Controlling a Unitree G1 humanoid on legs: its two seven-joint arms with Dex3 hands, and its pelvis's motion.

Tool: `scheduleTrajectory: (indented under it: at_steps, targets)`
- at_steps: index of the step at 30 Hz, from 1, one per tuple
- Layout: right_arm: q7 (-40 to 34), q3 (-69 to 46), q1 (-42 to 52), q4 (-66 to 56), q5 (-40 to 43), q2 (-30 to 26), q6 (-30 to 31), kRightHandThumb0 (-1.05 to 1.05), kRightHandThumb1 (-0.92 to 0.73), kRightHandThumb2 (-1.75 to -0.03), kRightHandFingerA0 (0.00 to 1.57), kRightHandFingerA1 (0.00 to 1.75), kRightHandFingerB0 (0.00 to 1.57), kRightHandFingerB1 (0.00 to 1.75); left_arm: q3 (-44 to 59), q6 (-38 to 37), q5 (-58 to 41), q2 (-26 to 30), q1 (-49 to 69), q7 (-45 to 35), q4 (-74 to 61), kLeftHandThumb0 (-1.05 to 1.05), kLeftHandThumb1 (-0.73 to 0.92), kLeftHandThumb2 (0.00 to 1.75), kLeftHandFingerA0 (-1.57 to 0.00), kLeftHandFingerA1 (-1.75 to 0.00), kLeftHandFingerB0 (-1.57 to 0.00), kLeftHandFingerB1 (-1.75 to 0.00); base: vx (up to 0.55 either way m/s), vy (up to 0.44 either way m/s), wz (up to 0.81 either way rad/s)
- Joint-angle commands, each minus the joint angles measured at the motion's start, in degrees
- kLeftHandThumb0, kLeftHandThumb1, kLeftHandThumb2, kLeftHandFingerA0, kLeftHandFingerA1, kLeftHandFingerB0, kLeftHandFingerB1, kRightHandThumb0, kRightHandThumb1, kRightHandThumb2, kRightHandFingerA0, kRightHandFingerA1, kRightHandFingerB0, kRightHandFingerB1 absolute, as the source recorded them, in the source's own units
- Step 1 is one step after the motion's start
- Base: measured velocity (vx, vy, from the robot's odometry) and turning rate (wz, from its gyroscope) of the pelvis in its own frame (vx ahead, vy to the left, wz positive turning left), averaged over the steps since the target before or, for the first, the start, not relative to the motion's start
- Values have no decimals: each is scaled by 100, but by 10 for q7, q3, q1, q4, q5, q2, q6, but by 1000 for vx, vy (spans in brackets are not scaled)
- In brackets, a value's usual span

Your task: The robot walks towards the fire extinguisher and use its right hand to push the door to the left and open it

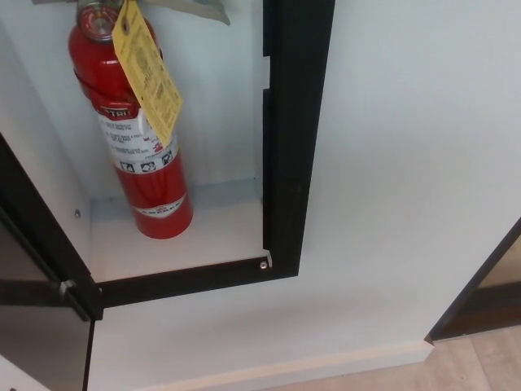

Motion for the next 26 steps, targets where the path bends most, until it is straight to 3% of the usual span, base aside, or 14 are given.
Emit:
scheduleTrajectory:
  at_steps: [1, 17, 18, 19, 20, 22, 23, 24, 25, 26]
  targets:
    - [-12, 17, 0, -2, 41, -18, -15, -61, -64, -60, 43, 49, 40, 33, -8, -8, 25, 10, 4, 13, 3, -51, 53, 56, -42, -50, -45, -37, 0, 0, 0]
    - [-20, 57, 3, 13, 68, -20, -8, -65, -65, -60, 44, 48, 37, 32, -35, -7, 54, 8, 10, 17, 2, -51, 54, 56, -37, -49, -44, -38, 0, 0, 0]
    - [-17, 59, 2, 14, 72, -21, -7, -68, -52, -89, 40, 57, 30, 47, -37, -8, 56, 7, 11, 15, 2, -50, 54, 56, -35, -48, -44, -38, 0, 0, 0]
    - [-15, 60, 2, 14, 74, -22, -6, -68, -52, -89, 40, 57, 30, 47, -38, -8, 56, 7, 10, 14, 2, -50, 54, 56, -35, -48, -44, -38, 0, 0, 0]
    - [-14, 62, 0, 15, 77, -23, -5, -64, -64, -60, 44, 47, 38, 32, -40, -8, 59, 7, 10, 13, 2, -50, 54, 56, -34, -47, -44, -37, 0, 0, 0]
    - [-15, 65, -1, 17, 80, -23, -5, -64, -64, -60, 44, 47, 38, 32, -41, -7, 62, 7, 10, 14, 2, -50, 54, 56, -34, -47, -44, -37, 0, 0, 0]
    - [-15, 65, -1, 16, 81, -24, -7, -66, -65, -60, 44, 50, 38, 32, -45, -3, 66, 7, 9, 16, 2, -55, 43, 77, -28, -53, -37, -49, 0, 0, 0]
    - [-15, 67, 1, 15, 85, -25, -10, -66, -65, -60, 44, 50, 38, 32, -49, 0, 71, 6, 8, 17, 3, -55, 43, 77, -28, -53, -37, -49, 0, 0, 0]
    - [-17, 67, 1, 14, 86, -25, -12, -66, -64, -60, 45, 51, 38, 32, -52, 0, 74, 6, 9, 17, 3, -50, 54, 56, -33, -45, -44, -37, 0, 0, 0]
    - [-18, 68, 2, 14, 87, -25, -14, -66, -64, -60, 45, 51, 38, 32, -54, -1, 76, 7, 9, 17, 2, -50, 54, 56, -33, -45, -44, -37, 0, 0, 0]
